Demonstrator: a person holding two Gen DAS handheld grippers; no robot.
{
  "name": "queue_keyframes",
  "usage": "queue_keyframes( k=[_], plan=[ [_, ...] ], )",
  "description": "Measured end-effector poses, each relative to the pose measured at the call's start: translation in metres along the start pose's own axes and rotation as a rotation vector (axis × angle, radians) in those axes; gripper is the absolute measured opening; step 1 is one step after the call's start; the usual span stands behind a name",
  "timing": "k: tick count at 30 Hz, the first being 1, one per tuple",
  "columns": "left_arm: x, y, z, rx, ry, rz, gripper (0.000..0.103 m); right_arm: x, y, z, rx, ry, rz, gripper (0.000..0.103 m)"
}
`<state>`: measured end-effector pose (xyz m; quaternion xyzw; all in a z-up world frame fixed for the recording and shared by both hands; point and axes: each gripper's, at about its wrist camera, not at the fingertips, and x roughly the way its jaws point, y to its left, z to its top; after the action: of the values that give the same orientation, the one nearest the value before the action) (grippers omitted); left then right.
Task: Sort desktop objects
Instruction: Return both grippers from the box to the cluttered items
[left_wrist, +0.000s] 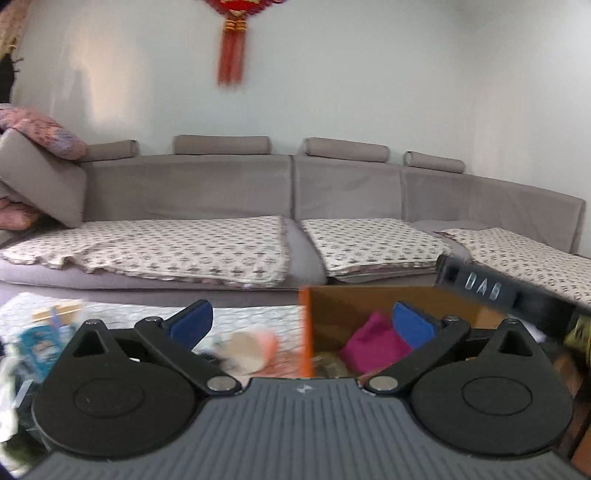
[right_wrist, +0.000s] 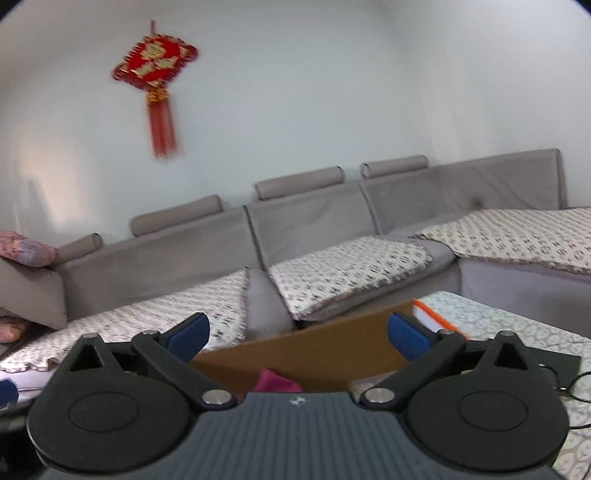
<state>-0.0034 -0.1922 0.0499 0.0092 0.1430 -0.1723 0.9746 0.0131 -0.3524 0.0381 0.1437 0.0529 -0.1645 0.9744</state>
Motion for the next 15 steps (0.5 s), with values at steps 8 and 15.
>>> queue_keyframes(
  k=[8,15],
  plan=[
    [-0.013,0.073,-0.033,0.031,0.024,0.212,0.103,-0.007,0.041,-0.009,-0.069,0.01,0.135,0.103],
    [-0.019,0.114,-0.048,0.045,-0.027,0.367,0.103,-0.015,0.087,-0.019,-0.106,0.041,0.262,0.103]
  ],
)
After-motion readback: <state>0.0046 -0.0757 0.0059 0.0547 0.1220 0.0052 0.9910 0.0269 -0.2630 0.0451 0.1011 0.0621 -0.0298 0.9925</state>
